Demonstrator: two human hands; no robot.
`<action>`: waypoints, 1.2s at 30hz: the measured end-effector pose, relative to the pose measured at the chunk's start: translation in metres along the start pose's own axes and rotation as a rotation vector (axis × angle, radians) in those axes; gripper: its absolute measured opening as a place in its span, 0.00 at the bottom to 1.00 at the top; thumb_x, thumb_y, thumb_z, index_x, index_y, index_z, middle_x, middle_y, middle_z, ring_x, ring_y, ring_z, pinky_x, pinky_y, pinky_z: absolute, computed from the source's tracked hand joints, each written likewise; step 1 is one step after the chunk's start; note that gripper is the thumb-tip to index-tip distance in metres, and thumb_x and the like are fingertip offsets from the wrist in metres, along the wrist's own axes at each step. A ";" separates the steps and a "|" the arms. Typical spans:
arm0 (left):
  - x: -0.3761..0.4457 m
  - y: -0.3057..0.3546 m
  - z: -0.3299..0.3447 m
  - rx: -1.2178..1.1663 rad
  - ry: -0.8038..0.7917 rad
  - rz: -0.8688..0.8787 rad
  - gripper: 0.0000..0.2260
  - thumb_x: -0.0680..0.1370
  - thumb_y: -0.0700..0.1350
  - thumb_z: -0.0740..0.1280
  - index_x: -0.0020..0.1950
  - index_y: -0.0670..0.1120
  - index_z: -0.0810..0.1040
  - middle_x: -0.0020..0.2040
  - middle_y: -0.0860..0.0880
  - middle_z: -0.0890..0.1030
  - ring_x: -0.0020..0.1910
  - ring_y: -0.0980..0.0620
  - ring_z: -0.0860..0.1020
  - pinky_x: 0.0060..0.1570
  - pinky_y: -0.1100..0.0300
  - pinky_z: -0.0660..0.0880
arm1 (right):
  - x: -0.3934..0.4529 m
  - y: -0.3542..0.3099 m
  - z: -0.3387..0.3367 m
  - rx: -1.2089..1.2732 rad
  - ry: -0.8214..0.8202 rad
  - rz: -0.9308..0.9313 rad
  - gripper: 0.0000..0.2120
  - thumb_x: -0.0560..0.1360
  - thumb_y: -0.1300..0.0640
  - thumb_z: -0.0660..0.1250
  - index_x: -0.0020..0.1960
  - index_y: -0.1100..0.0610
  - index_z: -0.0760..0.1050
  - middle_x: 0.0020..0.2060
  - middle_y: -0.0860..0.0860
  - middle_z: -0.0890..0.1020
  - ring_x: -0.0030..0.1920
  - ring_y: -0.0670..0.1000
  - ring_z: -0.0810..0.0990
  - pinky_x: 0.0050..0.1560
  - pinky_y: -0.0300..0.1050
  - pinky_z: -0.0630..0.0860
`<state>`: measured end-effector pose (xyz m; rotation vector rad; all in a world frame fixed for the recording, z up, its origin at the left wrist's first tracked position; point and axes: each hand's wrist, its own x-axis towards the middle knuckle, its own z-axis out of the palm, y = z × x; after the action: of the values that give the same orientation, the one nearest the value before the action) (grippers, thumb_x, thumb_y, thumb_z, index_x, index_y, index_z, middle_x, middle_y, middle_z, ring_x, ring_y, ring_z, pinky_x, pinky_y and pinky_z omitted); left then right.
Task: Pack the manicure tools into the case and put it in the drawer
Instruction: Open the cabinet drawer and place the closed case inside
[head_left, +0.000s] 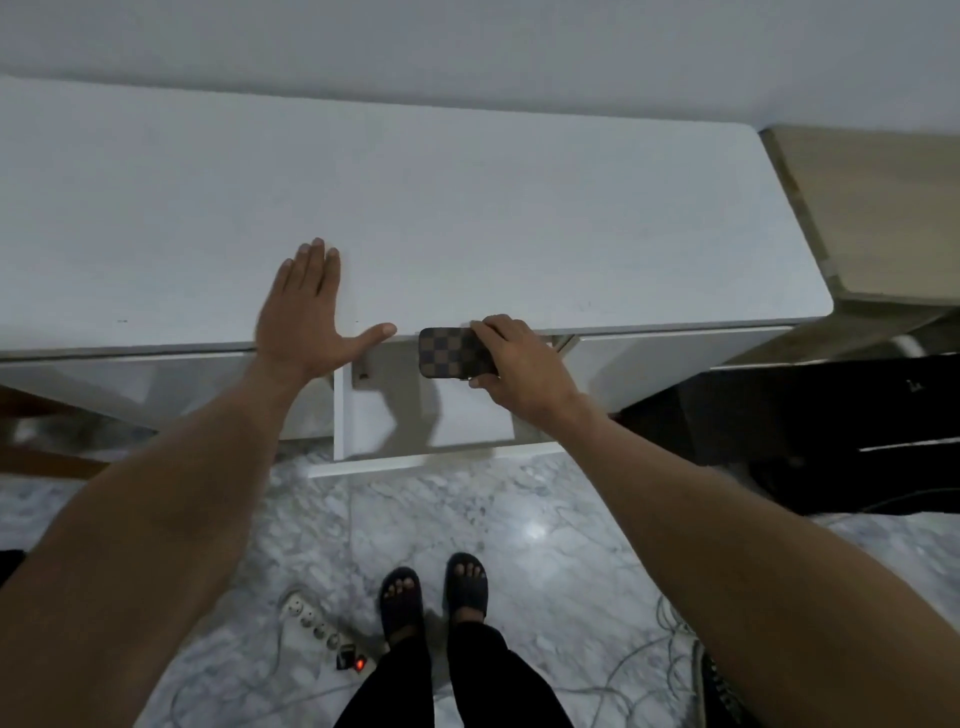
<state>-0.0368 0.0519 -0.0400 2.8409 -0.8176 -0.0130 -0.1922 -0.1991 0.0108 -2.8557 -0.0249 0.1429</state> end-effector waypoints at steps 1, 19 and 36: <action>0.000 0.001 0.000 0.000 0.000 0.000 0.58 0.71 0.82 0.47 0.82 0.36 0.55 0.83 0.36 0.55 0.83 0.39 0.53 0.82 0.45 0.49 | -0.007 -0.001 0.005 -0.012 0.001 -0.010 0.33 0.70 0.51 0.74 0.71 0.58 0.67 0.64 0.53 0.73 0.63 0.56 0.73 0.49 0.54 0.80; 0.003 0.000 0.006 0.053 0.041 -0.015 0.57 0.72 0.82 0.49 0.83 0.37 0.54 0.83 0.37 0.54 0.83 0.39 0.52 0.82 0.45 0.49 | 0.031 0.021 0.131 0.056 -0.304 0.041 0.31 0.68 0.55 0.74 0.69 0.57 0.69 0.62 0.56 0.74 0.60 0.59 0.75 0.53 0.54 0.79; 0.002 -0.003 0.010 0.030 0.051 -0.026 0.57 0.72 0.82 0.52 0.83 0.37 0.56 0.83 0.37 0.56 0.83 0.40 0.54 0.82 0.45 0.51 | 0.041 0.011 0.132 0.041 -0.387 0.177 0.39 0.69 0.49 0.75 0.74 0.56 0.61 0.64 0.56 0.71 0.63 0.58 0.71 0.55 0.53 0.76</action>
<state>-0.0340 0.0514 -0.0500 2.8671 -0.7763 0.0689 -0.1645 -0.1719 -0.1223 -2.7405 0.1499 0.7199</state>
